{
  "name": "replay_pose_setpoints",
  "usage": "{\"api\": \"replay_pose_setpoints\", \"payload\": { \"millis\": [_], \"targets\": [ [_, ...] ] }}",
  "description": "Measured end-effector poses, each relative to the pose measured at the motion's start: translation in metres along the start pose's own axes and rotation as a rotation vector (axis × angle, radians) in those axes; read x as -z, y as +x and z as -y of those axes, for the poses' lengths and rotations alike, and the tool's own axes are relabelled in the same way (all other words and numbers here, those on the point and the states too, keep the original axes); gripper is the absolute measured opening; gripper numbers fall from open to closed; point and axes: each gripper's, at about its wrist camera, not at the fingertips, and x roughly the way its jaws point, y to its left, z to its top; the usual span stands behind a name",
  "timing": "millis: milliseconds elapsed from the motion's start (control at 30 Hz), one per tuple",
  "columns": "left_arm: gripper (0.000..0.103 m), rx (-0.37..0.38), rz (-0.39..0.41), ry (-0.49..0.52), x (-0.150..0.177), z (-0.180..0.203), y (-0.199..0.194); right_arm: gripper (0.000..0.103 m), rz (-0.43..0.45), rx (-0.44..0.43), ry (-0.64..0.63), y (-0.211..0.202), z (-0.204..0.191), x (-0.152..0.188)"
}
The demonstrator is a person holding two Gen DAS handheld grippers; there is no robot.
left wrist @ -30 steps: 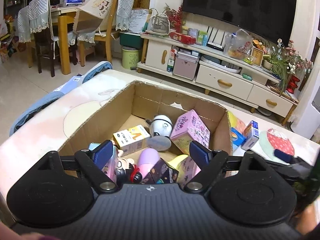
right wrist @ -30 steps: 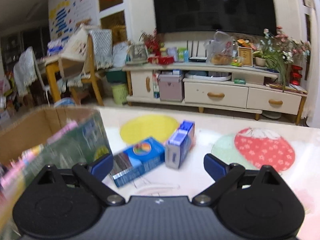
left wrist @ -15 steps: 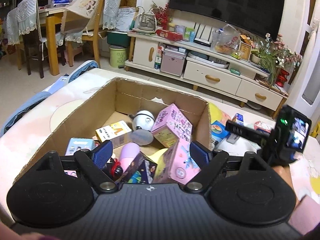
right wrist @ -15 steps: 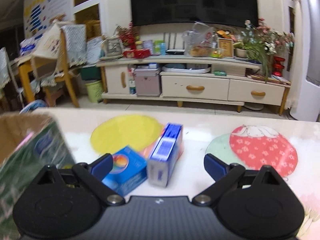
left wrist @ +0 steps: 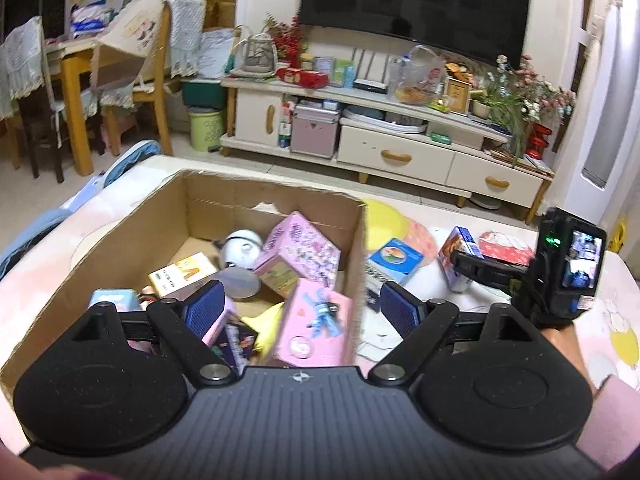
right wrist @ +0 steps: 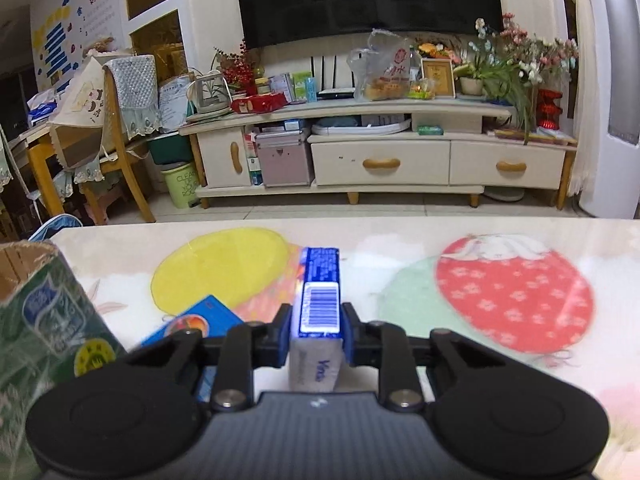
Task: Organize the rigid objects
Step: 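Move the left gripper to the blue rainbow-logo medicine box while the right holds the blue-white box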
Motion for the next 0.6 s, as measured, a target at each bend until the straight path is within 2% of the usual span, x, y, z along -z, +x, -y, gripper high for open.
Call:
{"api": "replay_pose_setpoints", "payload": {
  "millis": [167,267,400,600],
  "targets": [
    [0.103,0.053,0.044,0.071,0.005,0.013,-0.003,0.023,0.008,0.02,-0.046,-0.04,0.027,0.012],
    [0.103,0.092,0.077,0.152,0.011,0.027,-0.004,0.023,-0.002,0.036,-0.059,-0.065,0.046,0.023],
    [0.103,0.136,0.09,0.212,0.018,0.045,0.001,0.023,-0.014,0.068,-0.066,-0.093,0.067,0.042],
    [0.103,0.129,0.092,0.291,0.032,0.068,0.019,0.023,-0.014,0.103,-0.046,-0.111,0.095,0.063]
  ]
}}
